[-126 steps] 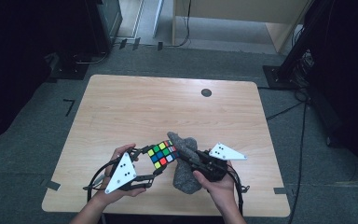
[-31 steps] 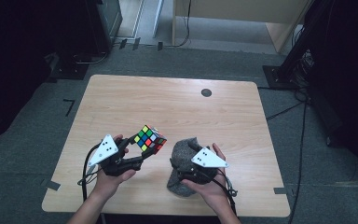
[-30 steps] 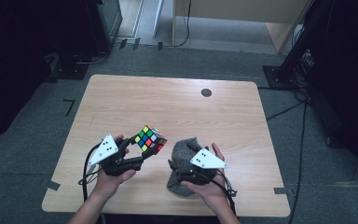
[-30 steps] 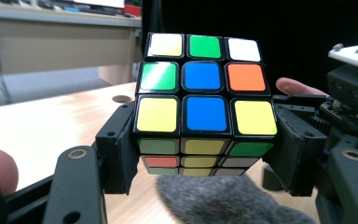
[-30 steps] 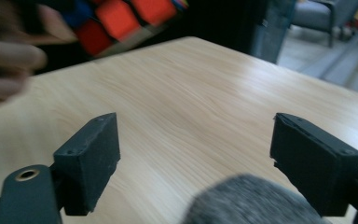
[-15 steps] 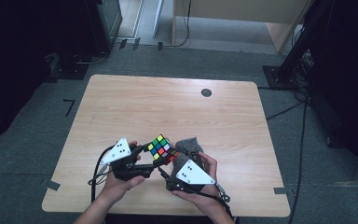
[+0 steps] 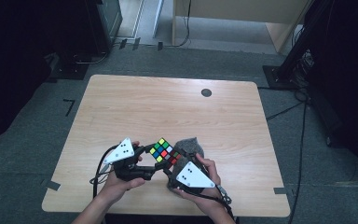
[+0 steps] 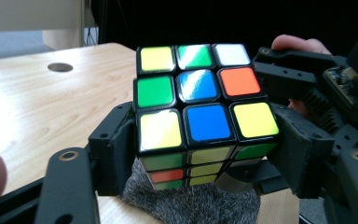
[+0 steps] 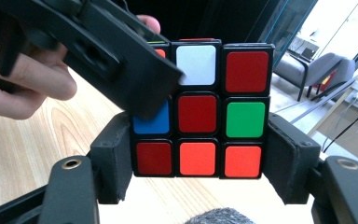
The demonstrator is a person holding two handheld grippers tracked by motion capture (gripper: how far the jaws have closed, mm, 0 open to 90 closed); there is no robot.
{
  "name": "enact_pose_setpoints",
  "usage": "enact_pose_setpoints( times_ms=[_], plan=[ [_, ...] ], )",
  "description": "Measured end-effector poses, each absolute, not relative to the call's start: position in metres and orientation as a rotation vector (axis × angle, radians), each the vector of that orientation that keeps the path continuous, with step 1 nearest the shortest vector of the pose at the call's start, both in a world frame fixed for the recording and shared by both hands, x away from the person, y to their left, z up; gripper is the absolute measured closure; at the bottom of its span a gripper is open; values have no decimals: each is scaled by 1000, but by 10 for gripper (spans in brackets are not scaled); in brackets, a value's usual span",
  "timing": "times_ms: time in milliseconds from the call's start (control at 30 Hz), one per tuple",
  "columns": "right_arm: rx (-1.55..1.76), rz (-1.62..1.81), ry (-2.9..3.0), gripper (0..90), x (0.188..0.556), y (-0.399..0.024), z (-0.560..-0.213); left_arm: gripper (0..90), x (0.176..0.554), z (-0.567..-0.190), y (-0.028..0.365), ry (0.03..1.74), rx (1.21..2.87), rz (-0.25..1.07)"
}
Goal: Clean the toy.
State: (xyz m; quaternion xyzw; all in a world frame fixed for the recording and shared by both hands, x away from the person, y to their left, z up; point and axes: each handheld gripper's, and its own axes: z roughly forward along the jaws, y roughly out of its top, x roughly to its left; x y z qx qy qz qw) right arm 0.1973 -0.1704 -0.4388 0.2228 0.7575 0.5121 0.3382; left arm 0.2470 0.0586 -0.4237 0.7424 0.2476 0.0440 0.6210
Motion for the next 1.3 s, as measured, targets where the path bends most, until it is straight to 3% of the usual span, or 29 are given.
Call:
enact_pose_setpoints(
  times_ms=[200,567,933,1300],
  plan=[
    [682,1358,1986,350,206,-181,-442,265,252,-418,74,566,1678,137],
    [920,1504,2025,350,223,-210,-431,261,243,-433,63,386,1898,441],
    [934,1558,2147,349,218,-198,-422,240,229,-449,45,230,1979,754],
    [1040,1553,2276,349,222,-188,-425,219,223,-455,39,152,1995,880]
  ],
)
